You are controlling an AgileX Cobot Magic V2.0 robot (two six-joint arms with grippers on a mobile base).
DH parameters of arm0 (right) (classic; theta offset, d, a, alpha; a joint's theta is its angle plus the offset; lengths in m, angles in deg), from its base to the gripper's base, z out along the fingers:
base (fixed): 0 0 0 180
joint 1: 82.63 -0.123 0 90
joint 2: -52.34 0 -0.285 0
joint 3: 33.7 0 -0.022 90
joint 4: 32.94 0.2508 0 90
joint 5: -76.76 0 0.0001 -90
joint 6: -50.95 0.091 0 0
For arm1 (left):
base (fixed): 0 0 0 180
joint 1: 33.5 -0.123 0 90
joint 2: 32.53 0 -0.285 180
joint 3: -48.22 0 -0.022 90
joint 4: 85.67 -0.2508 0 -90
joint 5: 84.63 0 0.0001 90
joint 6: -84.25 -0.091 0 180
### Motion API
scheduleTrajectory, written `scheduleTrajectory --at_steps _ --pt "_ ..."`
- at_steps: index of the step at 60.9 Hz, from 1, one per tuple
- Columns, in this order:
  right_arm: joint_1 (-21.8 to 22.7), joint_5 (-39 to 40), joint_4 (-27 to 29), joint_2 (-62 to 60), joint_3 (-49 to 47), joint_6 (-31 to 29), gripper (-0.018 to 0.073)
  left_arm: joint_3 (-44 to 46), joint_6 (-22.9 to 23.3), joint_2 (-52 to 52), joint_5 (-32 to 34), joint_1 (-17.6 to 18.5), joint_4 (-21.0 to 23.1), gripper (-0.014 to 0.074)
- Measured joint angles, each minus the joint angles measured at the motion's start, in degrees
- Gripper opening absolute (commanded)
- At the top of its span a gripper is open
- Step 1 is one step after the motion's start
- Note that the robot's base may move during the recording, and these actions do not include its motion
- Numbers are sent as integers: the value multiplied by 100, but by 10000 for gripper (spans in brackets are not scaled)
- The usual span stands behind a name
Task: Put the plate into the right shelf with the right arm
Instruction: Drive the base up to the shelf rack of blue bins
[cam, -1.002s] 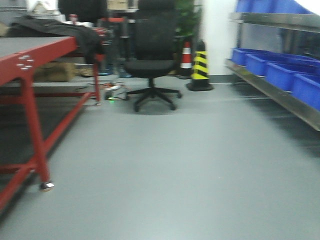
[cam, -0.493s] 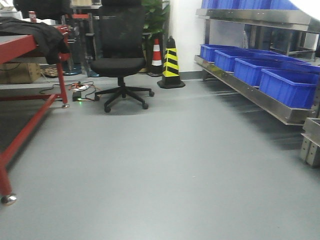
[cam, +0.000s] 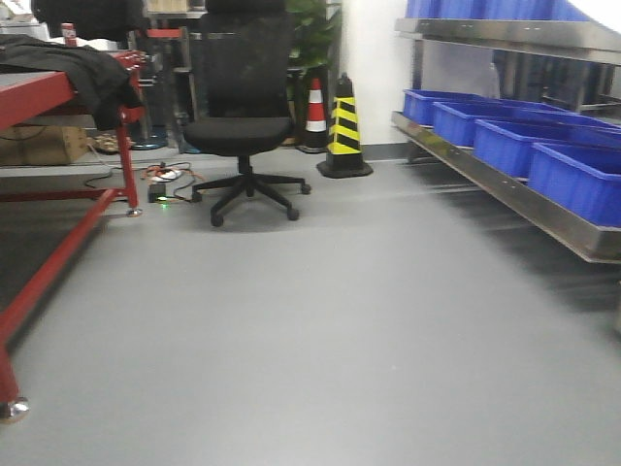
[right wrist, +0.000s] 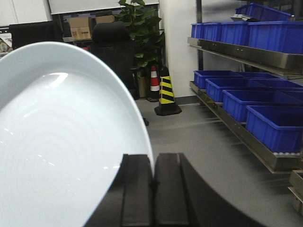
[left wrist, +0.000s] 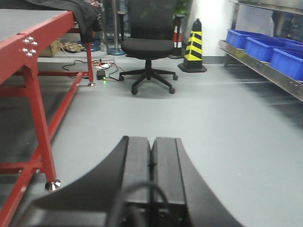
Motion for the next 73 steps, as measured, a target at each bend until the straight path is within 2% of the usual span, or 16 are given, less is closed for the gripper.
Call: scheduleTrajectory --at_steps 73 --pt "0 0 0 0 10 0 50 0 0 0 0 0 0 -128"
